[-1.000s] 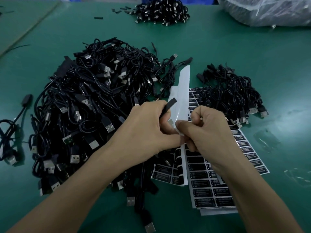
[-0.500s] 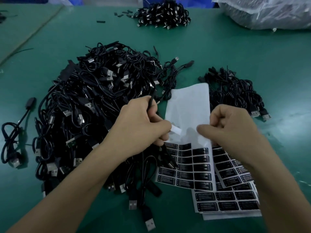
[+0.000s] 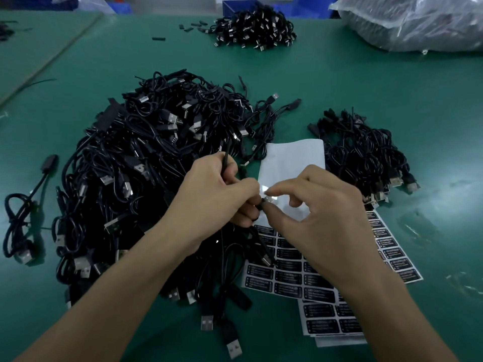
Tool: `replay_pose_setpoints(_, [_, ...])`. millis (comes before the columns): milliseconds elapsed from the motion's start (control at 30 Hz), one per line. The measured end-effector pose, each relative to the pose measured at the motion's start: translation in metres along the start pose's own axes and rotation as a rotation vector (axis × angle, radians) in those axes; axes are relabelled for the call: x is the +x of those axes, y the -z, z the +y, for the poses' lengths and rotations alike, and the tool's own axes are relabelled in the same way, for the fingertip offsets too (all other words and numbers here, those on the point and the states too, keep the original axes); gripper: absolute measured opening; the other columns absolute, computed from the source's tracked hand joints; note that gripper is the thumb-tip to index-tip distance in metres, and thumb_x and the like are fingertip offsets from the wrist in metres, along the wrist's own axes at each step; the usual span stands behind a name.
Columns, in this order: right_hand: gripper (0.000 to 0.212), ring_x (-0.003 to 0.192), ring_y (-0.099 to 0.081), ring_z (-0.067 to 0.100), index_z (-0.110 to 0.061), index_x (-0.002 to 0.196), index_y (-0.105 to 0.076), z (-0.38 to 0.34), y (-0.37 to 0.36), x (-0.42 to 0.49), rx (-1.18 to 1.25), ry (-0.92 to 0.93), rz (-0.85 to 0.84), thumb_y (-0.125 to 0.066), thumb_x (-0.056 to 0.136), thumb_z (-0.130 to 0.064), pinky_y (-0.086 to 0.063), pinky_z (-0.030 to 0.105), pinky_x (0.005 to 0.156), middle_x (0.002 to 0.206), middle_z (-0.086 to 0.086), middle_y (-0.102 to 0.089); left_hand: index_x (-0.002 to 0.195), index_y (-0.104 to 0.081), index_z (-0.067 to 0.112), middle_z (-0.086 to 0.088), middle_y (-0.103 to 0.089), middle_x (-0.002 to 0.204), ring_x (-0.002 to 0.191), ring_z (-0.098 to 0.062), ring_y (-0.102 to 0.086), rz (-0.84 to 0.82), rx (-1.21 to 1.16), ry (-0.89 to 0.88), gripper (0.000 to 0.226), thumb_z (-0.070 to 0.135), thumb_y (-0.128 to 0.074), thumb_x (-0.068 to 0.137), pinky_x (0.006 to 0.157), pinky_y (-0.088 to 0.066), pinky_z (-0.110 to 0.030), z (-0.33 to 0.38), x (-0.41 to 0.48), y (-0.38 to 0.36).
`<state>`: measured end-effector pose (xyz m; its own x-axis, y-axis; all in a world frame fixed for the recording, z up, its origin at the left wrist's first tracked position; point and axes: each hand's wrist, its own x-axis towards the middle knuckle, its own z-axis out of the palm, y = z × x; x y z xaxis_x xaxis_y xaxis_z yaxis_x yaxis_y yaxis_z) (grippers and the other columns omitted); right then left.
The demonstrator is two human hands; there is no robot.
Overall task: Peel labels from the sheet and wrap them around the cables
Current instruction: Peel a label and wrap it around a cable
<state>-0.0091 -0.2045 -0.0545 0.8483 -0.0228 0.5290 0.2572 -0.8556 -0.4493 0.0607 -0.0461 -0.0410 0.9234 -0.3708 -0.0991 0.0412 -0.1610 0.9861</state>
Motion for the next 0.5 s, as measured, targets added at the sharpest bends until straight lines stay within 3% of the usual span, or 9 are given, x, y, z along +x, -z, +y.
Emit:
replay_pose_setpoints(100, [0.009, 0.059, -0.053, 0.016, -0.012, 0.084, -0.079, -0.0014, -0.0036, -0.0001, 0.006, 0.005, 0.044, -0.078, 0.08, -0.02, -0.047, 0.033, 0.047, 0.069, 0.001, -0.057, 0.074, -0.031, 0.017, -0.009, -0.069, 0.061, 0.05, -0.021, -0.066, -0.018, 0.001, -0.001, 0.042, -0.003, -0.067, 0.085, 0.046, -0.051, -0.025, 0.001, -0.0003, -0.0001])
replay_pose_setpoints(200, [0.01, 0.056, -0.049, 0.013, -0.015, 0.079, -0.078, -0.0032, -0.0051, -0.0001, 0.028, -0.054, 0.033, -0.073, 0.083, -0.023, -0.039, 0.026, 0.048, 0.067, -0.003, -0.053, 0.075, -0.032, 0.017, -0.007, -0.068, 0.058, 0.047, -0.019, -0.064, -0.01, 0.0, 0.003, 0.041, 0.003, -0.068, 0.087, 0.044, -0.05, -0.024, 0.0012, -0.0008, -0.0024])
replay_pose_setpoints(333, [0.015, 0.054, -0.047, 0.01, -0.027, 0.07, -0.073, -0.0006, -0.0043, 0.001, 0.133, -0.229, 0.013, -0.077, 0.082, -0.021, -0.035, 0.016, 0.05, 0.062, -0.011, -0.052, 0.075, -0.043, 0.016, 0.004, -0.055, 0.053, 0.044, -0.012, -0.053, 0.011, 0.073, 0.033, 0.038, 0.046, -0.061, 0.09, 0.042, -0.042, -0.021, 0.0025, -0.0007, -0.0044])
replay_pose_setpoints(400, [0.016, 0.051, -0.047, 0.006, -0.027, 0.068, -0.073, 0.0013, -0.0029, 0.0027, 0.359, -0.382, 0.034, -0.078, 0.082, -0.02, -0.037, 0.015, 0.05, 0.057, -0.009, -0.056, 0.071, -0.046, 0.02, 0.006, -0.044, 0.053, 0.046, -0.01, -0.041, 0.0, 0.011, 0.089, 0.034, 0.046, -0.046, 0.093, 0.041, -0.036, -0.022, 0.0028, 0.0004, -0.0042])
replay_pose_setpoints(500, [0.016, 0.048, -0.041, 0.006, -0.018, 0.067, -0.076, -0.0007, 0.0004, 0.0065, 0.862, -0.619, 0.022, -0.076, 0.083, -0.013, -0.034, 0.017, 0.043, 0.055, -0.005, -0.054, 0.069, -0.053, 0.018, 0.008, -0.041, 0.053, 0.048, -0.008, -0.035, 0.001, -0.038, 0.065, 0.036, 0.02, -0.037, 0.101, 0.042, -0.032, -0.02, 0.0027, -0.0001, -0.0048])
